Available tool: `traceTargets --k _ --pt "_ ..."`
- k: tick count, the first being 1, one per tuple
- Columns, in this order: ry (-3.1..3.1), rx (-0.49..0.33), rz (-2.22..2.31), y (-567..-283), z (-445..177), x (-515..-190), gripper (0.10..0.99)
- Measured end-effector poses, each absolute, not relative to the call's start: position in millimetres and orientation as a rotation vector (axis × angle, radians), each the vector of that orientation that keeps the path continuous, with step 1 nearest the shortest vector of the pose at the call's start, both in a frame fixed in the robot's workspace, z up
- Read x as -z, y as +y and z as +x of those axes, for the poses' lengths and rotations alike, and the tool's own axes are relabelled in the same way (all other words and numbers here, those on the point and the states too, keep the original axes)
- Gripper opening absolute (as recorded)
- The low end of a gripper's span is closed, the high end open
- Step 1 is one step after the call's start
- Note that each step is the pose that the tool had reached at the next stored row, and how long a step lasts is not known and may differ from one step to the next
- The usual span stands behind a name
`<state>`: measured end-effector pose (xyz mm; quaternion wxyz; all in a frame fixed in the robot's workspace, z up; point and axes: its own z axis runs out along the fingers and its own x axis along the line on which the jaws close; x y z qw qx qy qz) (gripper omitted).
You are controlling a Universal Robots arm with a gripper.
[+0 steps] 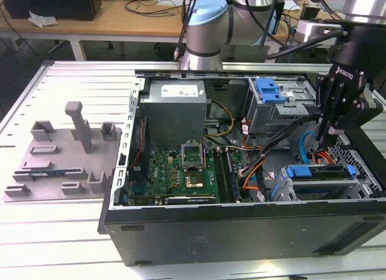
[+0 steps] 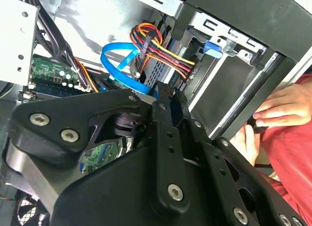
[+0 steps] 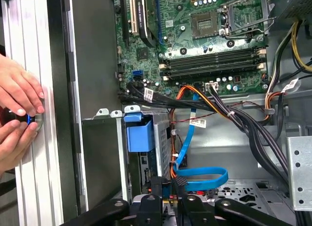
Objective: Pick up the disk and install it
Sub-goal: 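Insert the second disk wire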
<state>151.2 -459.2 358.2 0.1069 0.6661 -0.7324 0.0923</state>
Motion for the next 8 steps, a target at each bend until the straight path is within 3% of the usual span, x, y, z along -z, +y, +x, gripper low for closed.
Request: traceTargets --k 8 --pt "-2.157 -0.270 1.962 -459.2 151.2 -357.5 0.161"
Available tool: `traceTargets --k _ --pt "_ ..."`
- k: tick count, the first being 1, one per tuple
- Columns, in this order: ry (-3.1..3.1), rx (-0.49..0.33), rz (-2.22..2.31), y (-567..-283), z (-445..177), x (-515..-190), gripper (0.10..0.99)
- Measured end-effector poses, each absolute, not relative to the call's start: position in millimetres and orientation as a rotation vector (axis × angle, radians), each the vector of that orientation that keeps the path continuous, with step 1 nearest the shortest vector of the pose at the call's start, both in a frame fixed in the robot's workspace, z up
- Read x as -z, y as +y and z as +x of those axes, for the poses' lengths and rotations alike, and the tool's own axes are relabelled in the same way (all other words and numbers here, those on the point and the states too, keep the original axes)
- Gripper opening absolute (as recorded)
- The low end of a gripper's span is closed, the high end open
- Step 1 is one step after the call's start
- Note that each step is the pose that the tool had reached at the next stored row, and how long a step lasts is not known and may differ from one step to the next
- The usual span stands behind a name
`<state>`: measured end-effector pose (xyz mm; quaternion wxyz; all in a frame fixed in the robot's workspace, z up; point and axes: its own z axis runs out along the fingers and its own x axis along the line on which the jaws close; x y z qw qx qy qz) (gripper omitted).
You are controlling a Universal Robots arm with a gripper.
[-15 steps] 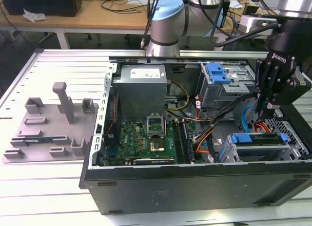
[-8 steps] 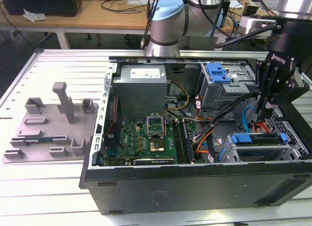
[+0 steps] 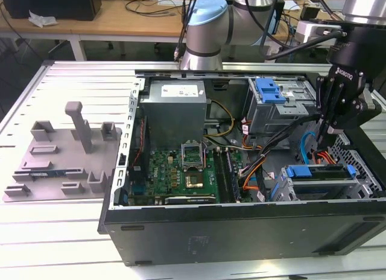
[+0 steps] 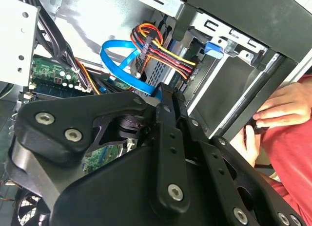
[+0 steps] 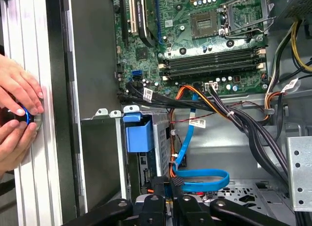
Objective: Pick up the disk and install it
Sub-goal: 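Insert the second disk wire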
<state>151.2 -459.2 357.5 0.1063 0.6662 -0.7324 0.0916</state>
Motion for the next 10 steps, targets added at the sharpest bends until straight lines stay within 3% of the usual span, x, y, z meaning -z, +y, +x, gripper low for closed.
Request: traceTargets --k 10 --pt "-2.177 -0.259 1.978 -468.4 148.7 -357.5 0.161"
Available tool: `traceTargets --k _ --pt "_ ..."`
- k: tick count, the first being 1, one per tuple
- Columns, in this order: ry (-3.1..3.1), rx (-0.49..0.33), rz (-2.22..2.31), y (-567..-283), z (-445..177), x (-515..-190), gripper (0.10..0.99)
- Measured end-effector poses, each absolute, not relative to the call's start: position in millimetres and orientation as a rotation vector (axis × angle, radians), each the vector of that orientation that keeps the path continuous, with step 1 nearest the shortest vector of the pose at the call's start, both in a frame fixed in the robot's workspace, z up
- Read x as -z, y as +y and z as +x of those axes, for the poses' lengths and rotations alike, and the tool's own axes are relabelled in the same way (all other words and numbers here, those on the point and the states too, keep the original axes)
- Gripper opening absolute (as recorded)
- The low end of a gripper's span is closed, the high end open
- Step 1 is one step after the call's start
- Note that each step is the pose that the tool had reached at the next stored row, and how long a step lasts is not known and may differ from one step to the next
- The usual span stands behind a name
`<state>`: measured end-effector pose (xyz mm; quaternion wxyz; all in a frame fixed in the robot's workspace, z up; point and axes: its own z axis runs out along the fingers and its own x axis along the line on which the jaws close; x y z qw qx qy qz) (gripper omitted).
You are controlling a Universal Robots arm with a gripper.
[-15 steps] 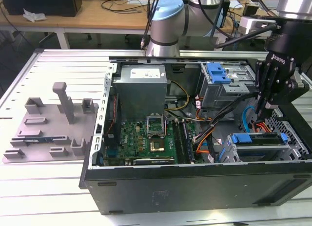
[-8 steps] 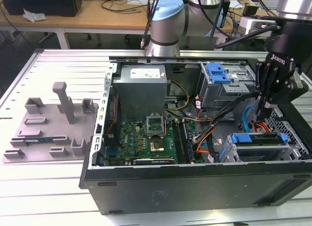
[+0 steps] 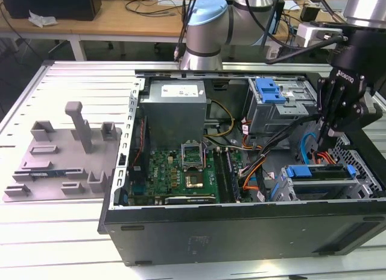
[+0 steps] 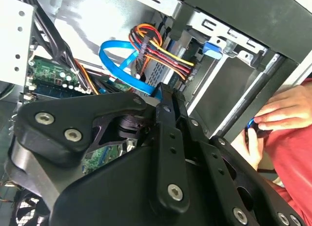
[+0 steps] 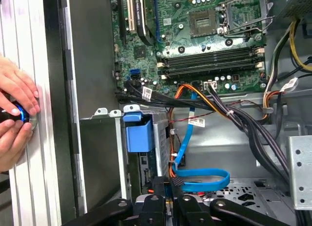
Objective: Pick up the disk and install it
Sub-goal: 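Insert the second disk wire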
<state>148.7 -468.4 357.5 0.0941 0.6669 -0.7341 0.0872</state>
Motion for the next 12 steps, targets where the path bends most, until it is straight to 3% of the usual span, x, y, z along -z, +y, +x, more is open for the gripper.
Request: traceTargets --k 12 --pt "-2.245 -0.206 2.030 -489 145 -357 0.161"
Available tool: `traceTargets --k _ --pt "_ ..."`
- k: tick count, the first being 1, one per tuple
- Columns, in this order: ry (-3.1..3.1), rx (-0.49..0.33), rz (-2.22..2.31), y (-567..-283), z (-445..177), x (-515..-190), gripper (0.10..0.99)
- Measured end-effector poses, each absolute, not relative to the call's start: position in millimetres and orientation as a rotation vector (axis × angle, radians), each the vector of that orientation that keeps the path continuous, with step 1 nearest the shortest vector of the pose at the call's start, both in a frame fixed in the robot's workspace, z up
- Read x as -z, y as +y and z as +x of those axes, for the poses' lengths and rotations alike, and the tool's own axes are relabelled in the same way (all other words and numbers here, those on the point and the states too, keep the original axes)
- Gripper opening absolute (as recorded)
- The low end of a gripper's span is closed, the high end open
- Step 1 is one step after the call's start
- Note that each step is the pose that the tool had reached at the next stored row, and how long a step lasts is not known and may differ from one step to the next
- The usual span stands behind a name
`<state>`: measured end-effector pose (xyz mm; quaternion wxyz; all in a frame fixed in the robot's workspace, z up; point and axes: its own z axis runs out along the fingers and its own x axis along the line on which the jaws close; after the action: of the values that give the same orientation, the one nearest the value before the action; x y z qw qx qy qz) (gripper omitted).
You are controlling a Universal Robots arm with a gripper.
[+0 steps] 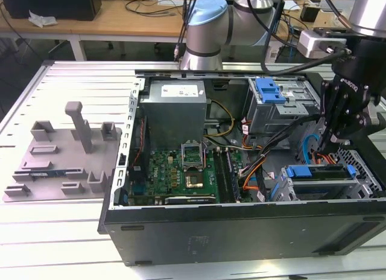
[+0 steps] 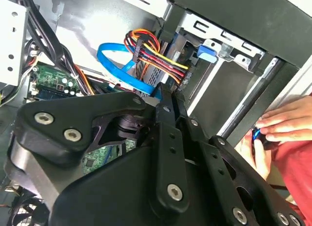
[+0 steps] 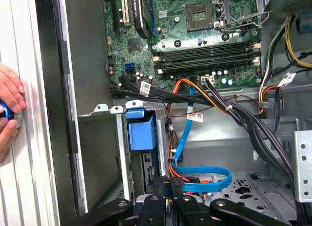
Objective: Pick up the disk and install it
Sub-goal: 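Insert the second disk wire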
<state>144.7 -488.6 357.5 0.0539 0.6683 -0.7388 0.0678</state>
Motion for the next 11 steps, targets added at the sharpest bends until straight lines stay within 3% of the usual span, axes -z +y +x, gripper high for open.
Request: traceTargets --k 11 --pt "-2.305 -0.091 2.084 -513 139 -354 0.161"
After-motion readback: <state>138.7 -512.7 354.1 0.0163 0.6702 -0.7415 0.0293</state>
